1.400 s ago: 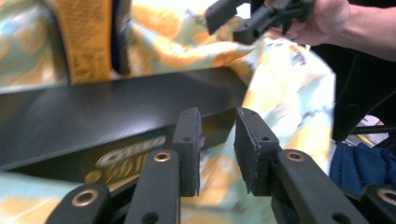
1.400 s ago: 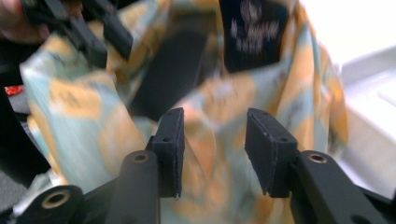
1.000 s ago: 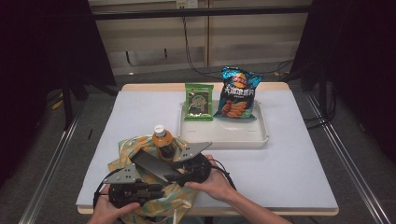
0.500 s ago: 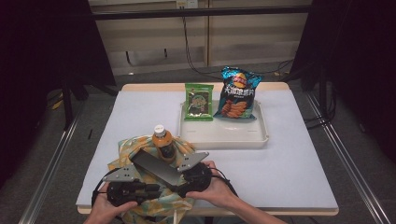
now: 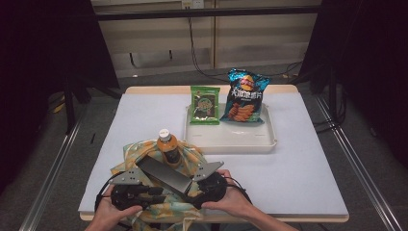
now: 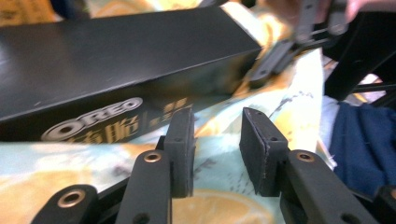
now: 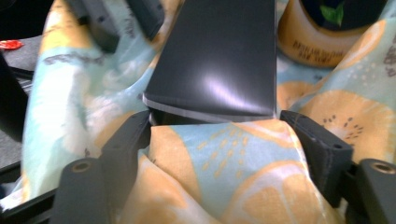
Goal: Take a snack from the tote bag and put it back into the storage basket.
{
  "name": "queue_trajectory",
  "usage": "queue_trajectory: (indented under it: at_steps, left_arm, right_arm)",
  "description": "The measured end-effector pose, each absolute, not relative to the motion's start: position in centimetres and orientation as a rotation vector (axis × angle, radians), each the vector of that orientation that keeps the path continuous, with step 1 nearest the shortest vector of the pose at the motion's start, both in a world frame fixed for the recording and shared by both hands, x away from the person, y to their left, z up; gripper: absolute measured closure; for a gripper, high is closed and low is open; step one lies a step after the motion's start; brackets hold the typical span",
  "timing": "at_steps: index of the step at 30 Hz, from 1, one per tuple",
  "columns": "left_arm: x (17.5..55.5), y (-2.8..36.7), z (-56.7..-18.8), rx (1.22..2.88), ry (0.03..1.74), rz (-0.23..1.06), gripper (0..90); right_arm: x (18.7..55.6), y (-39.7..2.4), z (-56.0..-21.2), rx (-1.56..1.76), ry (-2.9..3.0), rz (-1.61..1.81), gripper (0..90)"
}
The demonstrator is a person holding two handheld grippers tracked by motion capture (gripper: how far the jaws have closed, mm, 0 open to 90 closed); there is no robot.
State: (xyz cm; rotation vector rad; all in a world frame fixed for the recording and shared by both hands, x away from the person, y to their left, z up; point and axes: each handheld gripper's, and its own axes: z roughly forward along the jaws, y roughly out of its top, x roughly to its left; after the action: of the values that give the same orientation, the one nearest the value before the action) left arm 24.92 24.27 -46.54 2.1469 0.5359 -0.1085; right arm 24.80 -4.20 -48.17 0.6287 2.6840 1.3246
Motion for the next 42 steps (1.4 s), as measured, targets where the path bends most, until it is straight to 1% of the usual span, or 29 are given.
queue_trajectory:
  at_steps: [4,8,11,14,18,20,22,30,32,33,34,36,42]
  left_arm:
    - [25.2,24.3,-46.8,2.155,0.555,-0.107,64.2]
    - [25.4,24.2,-47.1,2.187,0.556,-0.109,64.2]
    - [25.5,24.2,-47.1,2.191,0.554,-0.111,65.2]
    - [25.5,24.2,-47.2,2.207,0.548,-0.110,67.0]
    - [25.5,24.3,-47.2,2.199,0.540,-0.117,69.8]
    - [25.5,24.5,-47.2,2.190,0.553,-0.120,71.0]
    - [25.5,24.7,-47.1,2.187,0.553,-0.114,71.6]
    - [25.9,26.3,-47.1,2.098,0.625,-0.109,71.2]
    - [25.8,26.6,-46.9,2.081,0.631,-0.099,69.5]
    - [25.8,26.7,-46.9,2.079,0.635,-0.085,68.9]
    - [25.8,26.8,-46.8,2.069,0.644,-0.076,67.7]
    - [25.9,27.1,-46.6,2.052,0.657,-0.052,65.0]
    - [26.0,29.1,-45.8,1.957,0.728,0.049,65.1]
  right_arm:
    - [24.5,-4.7,-48.5,0.633,2.679,1.321,27.0]
    - [24.6,-4.4,-48.3,0.644,2.665,1.341,23.7]
    - [24.9,-3.8,-47.4,0.655,2.638,1.401,22.0]
    - [25.2,-3.0,-46.5,0.637,2.614,1.434,23.1]
    - [25.7,-2.0,-45.8,0.626,2.597,1.455,25.8]
    - [26.0,-1.4,-45.8,0.629,2.616,1.438,29.6]
    - [26.2,-0.8,-46.1,0.636,2.634,1.403,30.3]
    - [26.8,0.6,-47.0,0.667,2.688,1.307,30.1]
    - [26.8,0.7,-47.2,0.671,2.691,1.281,34.5]
    - [26.7,0.7,-47.1,0.667,2.679,1.281,39.3]
    - [26.7,0.6,-46.9,0.658,2.664,1.273,41.9]
    - [26.7,0.3,-46.7,0.666,2.661,1.270,42.7]
    - [26.2,-0.8,-45.7,0.641,2.650,1.274,43.1]
